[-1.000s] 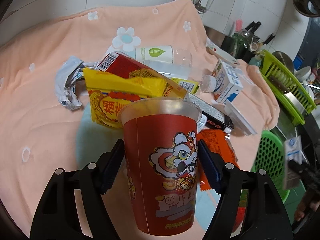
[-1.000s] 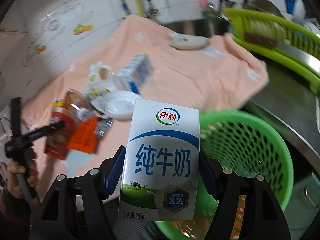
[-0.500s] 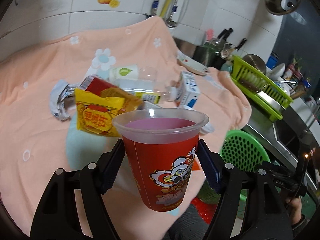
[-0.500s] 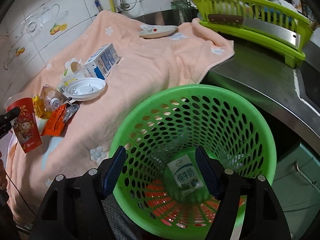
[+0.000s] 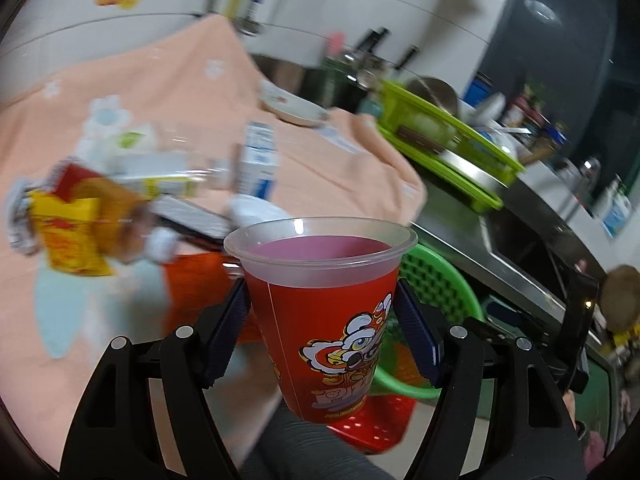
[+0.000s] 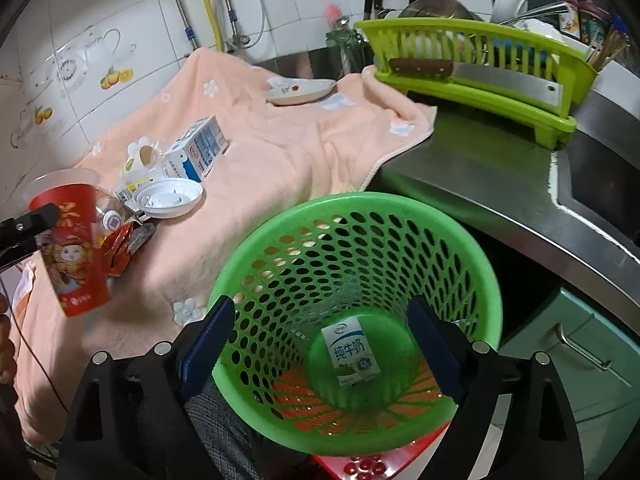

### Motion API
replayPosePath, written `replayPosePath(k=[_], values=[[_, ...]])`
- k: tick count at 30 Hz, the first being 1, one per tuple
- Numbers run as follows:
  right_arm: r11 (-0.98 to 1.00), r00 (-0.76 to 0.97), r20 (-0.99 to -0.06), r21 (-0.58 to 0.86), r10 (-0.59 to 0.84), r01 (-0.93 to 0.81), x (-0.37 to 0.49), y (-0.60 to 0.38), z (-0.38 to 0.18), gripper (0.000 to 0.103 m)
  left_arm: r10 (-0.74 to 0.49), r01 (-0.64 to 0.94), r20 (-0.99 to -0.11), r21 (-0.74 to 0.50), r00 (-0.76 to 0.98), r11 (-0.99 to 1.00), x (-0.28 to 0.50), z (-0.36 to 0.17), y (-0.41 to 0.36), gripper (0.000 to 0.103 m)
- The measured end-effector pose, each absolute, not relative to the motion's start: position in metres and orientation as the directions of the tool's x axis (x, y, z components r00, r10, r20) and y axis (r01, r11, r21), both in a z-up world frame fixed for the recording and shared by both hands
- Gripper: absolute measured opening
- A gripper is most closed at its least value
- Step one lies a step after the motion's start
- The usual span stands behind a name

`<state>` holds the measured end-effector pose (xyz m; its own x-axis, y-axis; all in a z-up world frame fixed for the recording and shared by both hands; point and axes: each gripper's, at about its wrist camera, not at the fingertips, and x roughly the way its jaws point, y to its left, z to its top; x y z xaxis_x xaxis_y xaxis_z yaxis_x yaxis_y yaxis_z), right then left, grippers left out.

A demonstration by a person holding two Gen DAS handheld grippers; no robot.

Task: Collect trash
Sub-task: 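Carry the red paper cup with the left gripper and release it into the basket, then grasp the yellow snack bag with the left gripper while the right gripper approaches the orange packet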

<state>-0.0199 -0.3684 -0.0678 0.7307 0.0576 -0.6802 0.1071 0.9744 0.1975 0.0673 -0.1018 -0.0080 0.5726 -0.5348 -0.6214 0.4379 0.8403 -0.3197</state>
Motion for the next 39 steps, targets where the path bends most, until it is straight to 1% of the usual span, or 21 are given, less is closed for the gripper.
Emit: replayPosePath(k=[6, 14, 17, 20, 26, 29, 33, 36, 39], values=[[0.972, 0.739, -0.674, 0.19, 0.028, 0.137, -0.035, -0.383, -0.068, 0.089, -0.607, 0.516, -0.63, -0.355, 0.484, 0.78, 0.071, -0.022, -0.161, 0.072], [0.965, 0.749, -0.662, 0.202, 0.01, 0.165, -0.05, -0.4, -0.07, 0.09, -0.622, 0.55, -0.657, -0.358, 0.426, 0.755, 0.075, -0.043, -0.212, 0.073], [0.966, 0.749, -0.663, 0.201, 0.011, 0.164, -0.052, -0.403, -0.071, 0.09, -0.624, 0.555, -0.667, -0.361, 0.408, 0.749, 0.075, -0.049, -0.223, 0.074], [0.965, 0.749, -0.663, 0.204, 0.015, 0.161, -0.051, -0.401, -0.072, 0.09, -0.622, 0.557, -0.675, -0.361, 0.397, 0.748, 0.073, -0.052, -0.225, 0.079], [0.97, 0.747, -0.664, 0.203, 0.033, 0.137, -0.046, -0.392, -0.071, 0.09, -0.609, 0.556, -0.666, -0.336, 0.43, 0.76, 0.068, -0.042, -0.209, 0.08], [0.973, 0.749, -0.661, 0.201, 0.05, 0.113, -0.041, -0.383, -0.069, 0.091, -0.584, 0.532, -0.657, -0.313, 0.477, 0.787, 0.067, -0.032, -0.191, 0.08], [0.977, 0.752, -0.655, 0.197, 0.071, 0.079, -0.035, -0.371, -0.065, 0.091, -0.498, 0.46, -0.655, -0.248, 0.569, 0.852, 0.069, -0.018, -0.161, 0.081], [0.979, 0.752, -0.652, 0.197, 0.092, 0.051, -0.029, -0.359, -0.062, 0.091, -0.414, 0.38, -0.652, -0.203, 0.635, 0.902, 0.073, -0.01, -0.132, 0.081], [0.981, 0.752, -0.649, 0.195, 0.114, 0.02, -0.023, -0.347, -0.06, 0.091, -0.302, 0.274, -0.641, -0.146, 0.706, 0.951, 0.077, -0.003, -0.098, 0.086]])
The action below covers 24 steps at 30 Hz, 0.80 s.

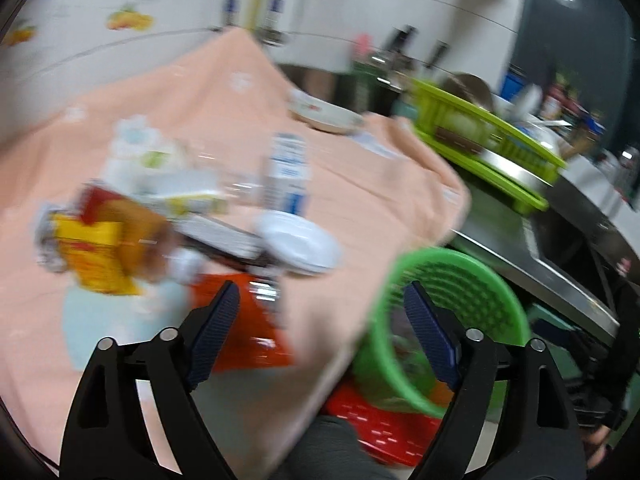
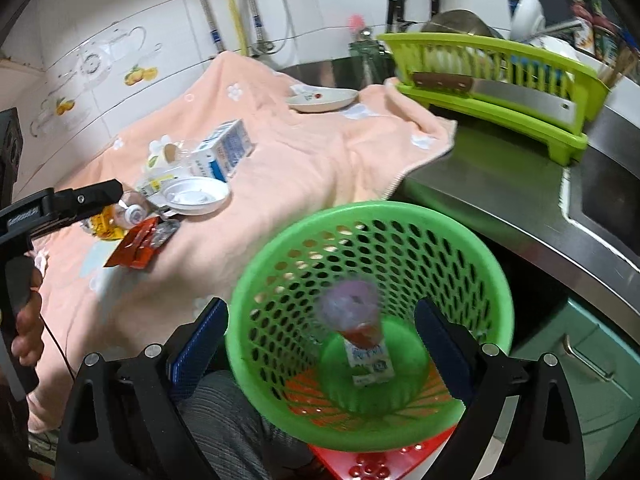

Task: Collect trash
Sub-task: 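Grasp the yellow snack bag with the left gripper while the right gripper approaches the orange packet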

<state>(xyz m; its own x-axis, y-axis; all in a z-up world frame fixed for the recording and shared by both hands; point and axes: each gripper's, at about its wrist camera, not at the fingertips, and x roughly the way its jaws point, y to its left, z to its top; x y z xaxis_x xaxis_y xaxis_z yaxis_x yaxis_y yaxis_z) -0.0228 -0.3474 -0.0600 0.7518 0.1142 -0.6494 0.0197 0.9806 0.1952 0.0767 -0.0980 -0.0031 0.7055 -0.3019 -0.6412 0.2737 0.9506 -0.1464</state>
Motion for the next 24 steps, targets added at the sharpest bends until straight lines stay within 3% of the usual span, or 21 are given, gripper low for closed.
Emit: replayPosePath(k=[11, 24], values=[[0.978, 0.742, -0.642, 0.183, 0.194, -0.097, 0.002, -0.302, -0.049, 0.092, -0.069, 0.021, -0.648, -0.082, 0.758, 0.996, 0.109, -0.008, 0.005, 0.097], [0.96, 0.7, -0.658, 0.174, 0.278, -0.218, 0.032, -0.247, -0.043, 0.092, -0.138, 0.083, -0.698, -0.112, 0.703, 0.99, 0.162, -0.044, 0.042, 0.098]])
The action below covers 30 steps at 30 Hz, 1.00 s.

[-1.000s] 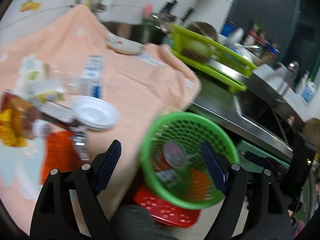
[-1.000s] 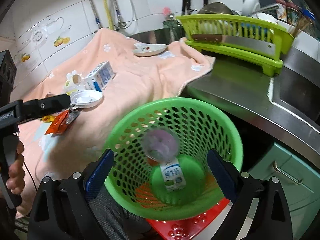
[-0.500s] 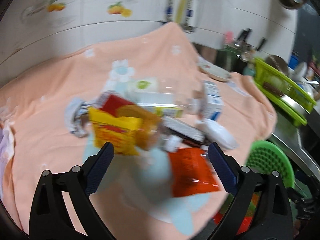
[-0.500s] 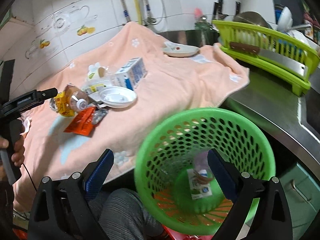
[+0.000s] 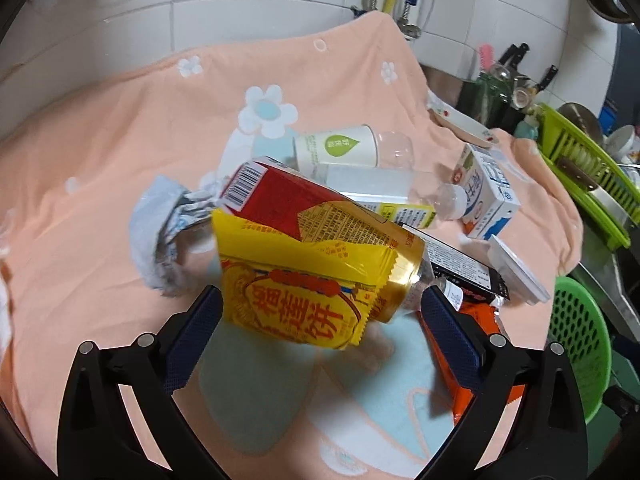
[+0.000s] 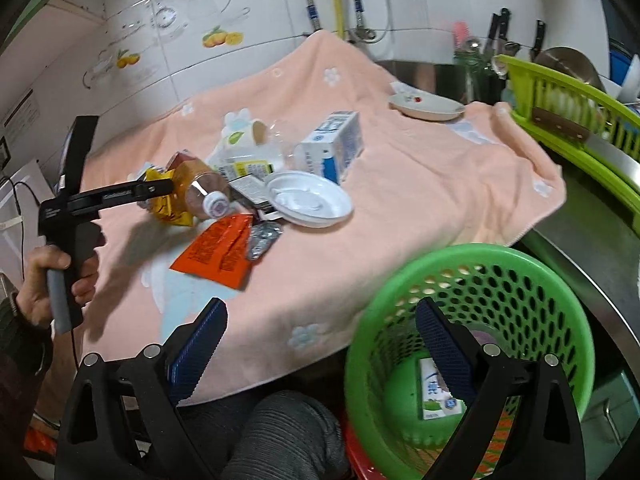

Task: Collect trash
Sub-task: 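Grasp the yellow snack bag with the left gripper while the right gripper approaches the orange packet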

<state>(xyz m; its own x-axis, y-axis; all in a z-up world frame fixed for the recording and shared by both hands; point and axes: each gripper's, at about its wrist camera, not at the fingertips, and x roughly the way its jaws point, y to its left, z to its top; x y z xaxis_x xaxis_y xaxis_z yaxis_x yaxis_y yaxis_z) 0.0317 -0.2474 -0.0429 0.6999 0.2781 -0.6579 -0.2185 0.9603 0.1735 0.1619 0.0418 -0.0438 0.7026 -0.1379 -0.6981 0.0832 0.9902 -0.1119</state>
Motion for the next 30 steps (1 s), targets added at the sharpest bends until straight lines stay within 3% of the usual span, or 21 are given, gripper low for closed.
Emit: replayPosePath(k=[10, 15, 17, 20, 30], values=[[0.941, 0.659, -0.677, 0.168, 0.326, -0.293, 0.053, -0.206, -0.047, 0.092, -0.242, 0.184, -0.67, -0.157, 0.702, 0.97, 0.177, -0.053, 0.049, 0.096], [0.924, 0.634, -0.68, 0.193, 0.369, -0.33, 0.068, -0.185, -0.049, 0.092, -0.253, 0.185, -0.664, -0.173, 0.704, 0.968, 0.175, -0.055, 0.055, 0.083], [0.914, 0.62, -0.679, 0.221, 0.394, -0.339, 0.074, -0.178, -0.051, 0.092, -0.278, 0.2, -0.661, -0.192, 0.697, 0.961, 0.172, -0.053, 0.057, 0.062], [0.9, 0.595, -0.68, 0.265, 0.428, -0.345, 0.087, -0.168, -0.055, 0.092, -0.289, 0.202, -0.665, -0.206, 0.689, 0.957, 0.168, -0.053, 0.059, 0.051], [0.908, 0.569, -0.713, 0.255, 0.409, -0.333, 0.121, -0.133, -0.071, 0.092, -0.251, 0.201, -0.636, -0.151, 0.729, 0.968, 0.145, -0.041, 0.059, 0.025]])
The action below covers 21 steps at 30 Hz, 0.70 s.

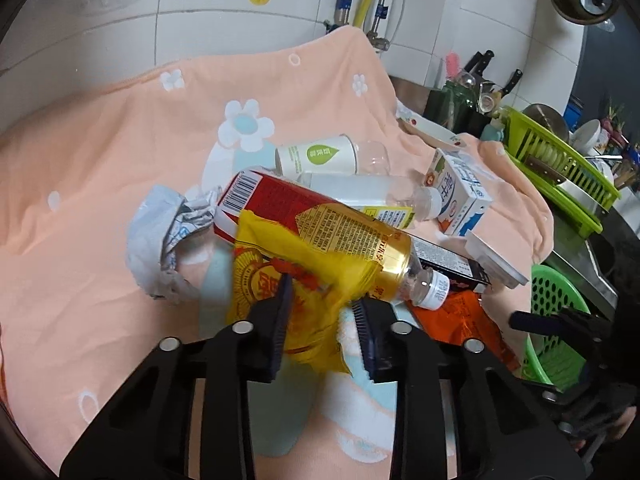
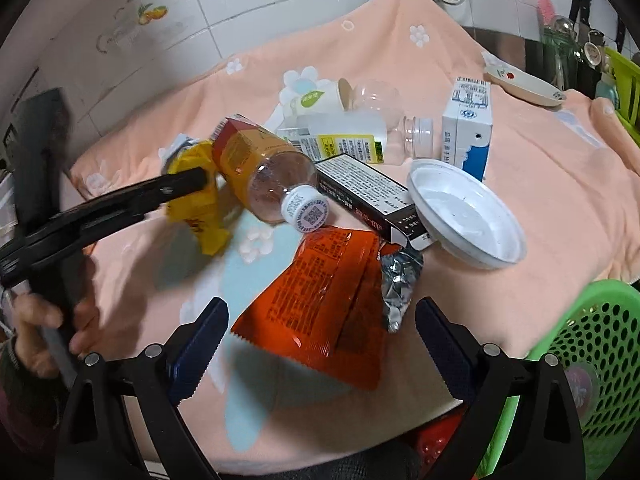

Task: Collect trash
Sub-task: 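Grasp the yellow snack bag with the left gripper while the right gripper approaches the orange packet, then grasp the orange snack packet with the right gripper while the left gripper holds the yellow bag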

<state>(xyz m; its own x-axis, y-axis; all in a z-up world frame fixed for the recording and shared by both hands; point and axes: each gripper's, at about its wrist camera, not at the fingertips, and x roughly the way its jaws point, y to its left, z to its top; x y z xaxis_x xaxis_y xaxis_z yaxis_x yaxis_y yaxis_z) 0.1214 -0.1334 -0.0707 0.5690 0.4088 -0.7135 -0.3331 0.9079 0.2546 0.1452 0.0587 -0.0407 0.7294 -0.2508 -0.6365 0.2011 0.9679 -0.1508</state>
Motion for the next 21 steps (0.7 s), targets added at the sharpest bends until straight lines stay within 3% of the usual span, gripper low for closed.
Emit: replayPosePath(k=[6, 12, 14, 19, 20, 21], values=[[0.928, 0.564, -0.742, 0.236, 0.363, -0.288, 0.137, -0.126, -0.087, 0.091, -0.25, 0.184, -0.627, -0.169, 0.738, 0.968, 0.136, -0.038, 0.066, 0.019], [0.933, 0.581, -0.737, 0.201, 0.345, -0.299, 0.133, -0.123, -0.085, 0.071, -0.246, 0.161, -0.621, -0.19, 0.744, 0.968, 0.134, -0.039, 0.072, 0.014], [0.93, 0.585, -0.73, 0.204, 0.353, -0.306, 0.13, -0.125, -0.082, 0.059, -0.254, 0.159, -0.611, -0.207, 0.75, 0.965, 0.13, -0.036, 0.074, 0.014], [0.92, 0.591, -0.713, 0.214, 0.377, -0.328, 0.116, -0.128, -0.075, 0.044, -0.273, 0.167, -0.587, -0.23, 0.762, 0.959, 0.116, -0.029, 0.074, 0.01], [0.918, 0.592, -0.709, 0.217, 0.383, -0.333, 0.112, -0.129, -0.074, 0.033, -0.278, 0.169, -0.583, -0.235, 0.764, 0.957, 0.113, -0.027, 0.074, 0.01], [0.914, 0.59, -0.706, 0.223, 0.392, -0.34, 0.11, -0.13, -0.073, 0.033, -0.282, 0.171, -0.579, -0.239, 0.765, 0.956, 0.11, -0.026, 0.074, 0.01]])
